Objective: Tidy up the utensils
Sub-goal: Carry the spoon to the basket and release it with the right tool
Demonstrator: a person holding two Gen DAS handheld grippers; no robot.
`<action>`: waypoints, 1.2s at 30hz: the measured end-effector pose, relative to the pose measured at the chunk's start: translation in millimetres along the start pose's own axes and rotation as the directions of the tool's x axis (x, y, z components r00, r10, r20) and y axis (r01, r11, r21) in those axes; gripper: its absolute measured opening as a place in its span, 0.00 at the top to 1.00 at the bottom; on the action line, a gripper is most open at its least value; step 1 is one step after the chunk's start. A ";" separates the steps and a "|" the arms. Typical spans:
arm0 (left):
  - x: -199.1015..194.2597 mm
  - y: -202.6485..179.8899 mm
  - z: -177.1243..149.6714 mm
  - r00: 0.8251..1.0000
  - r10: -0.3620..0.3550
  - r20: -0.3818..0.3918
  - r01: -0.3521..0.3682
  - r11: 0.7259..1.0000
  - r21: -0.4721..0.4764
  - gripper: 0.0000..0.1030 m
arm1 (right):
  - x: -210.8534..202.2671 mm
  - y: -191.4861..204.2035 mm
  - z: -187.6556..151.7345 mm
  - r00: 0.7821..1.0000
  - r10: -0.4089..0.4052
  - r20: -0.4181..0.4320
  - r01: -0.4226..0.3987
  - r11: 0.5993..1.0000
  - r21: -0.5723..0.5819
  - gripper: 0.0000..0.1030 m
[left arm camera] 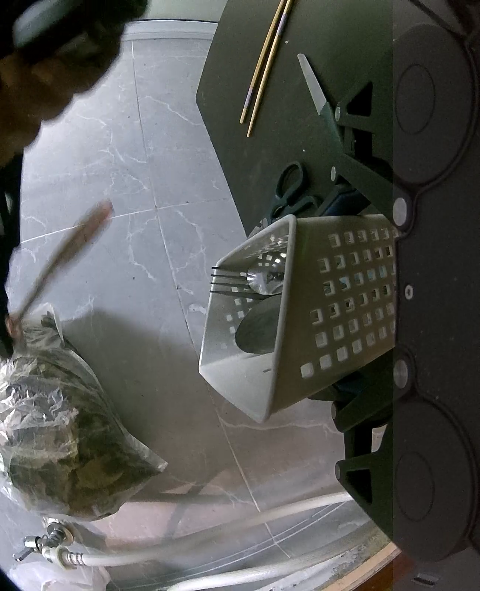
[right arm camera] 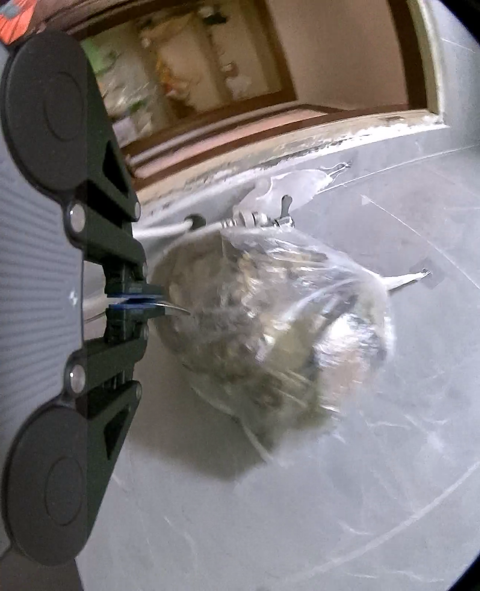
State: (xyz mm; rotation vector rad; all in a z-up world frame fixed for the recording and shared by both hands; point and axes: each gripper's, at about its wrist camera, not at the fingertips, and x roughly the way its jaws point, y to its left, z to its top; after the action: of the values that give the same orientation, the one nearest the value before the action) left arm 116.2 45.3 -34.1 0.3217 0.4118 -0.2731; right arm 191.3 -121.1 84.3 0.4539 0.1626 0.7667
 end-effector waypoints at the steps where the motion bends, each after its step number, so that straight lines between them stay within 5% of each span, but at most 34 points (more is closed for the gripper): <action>1: 0.5 0.6 0.7 1.000 -0.001 -0.003 0.001 1.000 -0.002 0.21 | 7.8 -4.5 -7.1 1.000 0.023 0.001 -0.023 0.998 0.055 0.97; 10: 1.8 3.9 0.3 1.000 -0.019 0.003 0.019 1.000 0.012 0.21 | 39.1 -43.5 -56.7 0.999 0.037 0.004 -0.037 0.950 0.309 0.97; 16: 1.5 5.4 -1.7 1.000 -0.029 0.007 0.029 0.999 0.018 0.21 | 45.9 -46.8 -79.0 0.996 -0.015 -0.091 0.036 0.971 0.235 0.95; 19: 0.9 5.6 -2.6 0.999 -0.034 0.009 0.033 0.999 0.018 0.21 | 47.7 -42.9 -87.8 0.981 -0.063 -0.182 0.095 0.980 0.173 0.77; 21: -0.4 5.9 -4.0 0.999 -0.036 0.013 0.036 0.999 0.014 0.21 | 45.2 -40.1 -88.0 0.973 -0.078 -0.217 0.113 0.982 0.154 0.49; 31: -2.5 4.1 -4.2 1.000 -0.028 0.014 0.028 1.000 0.006 0.21 | -31.8 -43.6 -64.7 0.955 -0.186 -0.232 0.209 0.975 0.077 0.04; 34: -1.7 2.9 -2.1 1.000 -0.019 0.005 0.019 1.000 0.001 0.21 | -65.5 -61.4 -66.5 0.917 -0.288 -0.277 0.323 0.942 0.092 0.00; 36: -0.8 1.4 -0.4 1.000 -0.011 -0.001 0.011 1.000 0.001 0.21 | -85.4 -78.4 -72.5 0.870 -0.369 -0.327 0.418 0.904 0.093 0.00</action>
State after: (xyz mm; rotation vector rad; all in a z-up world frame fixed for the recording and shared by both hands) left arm 115.8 46.8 -33.8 0.3201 0.4146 -0.2842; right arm 157.9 -206.0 -17.6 0.4348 0.5919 0.4134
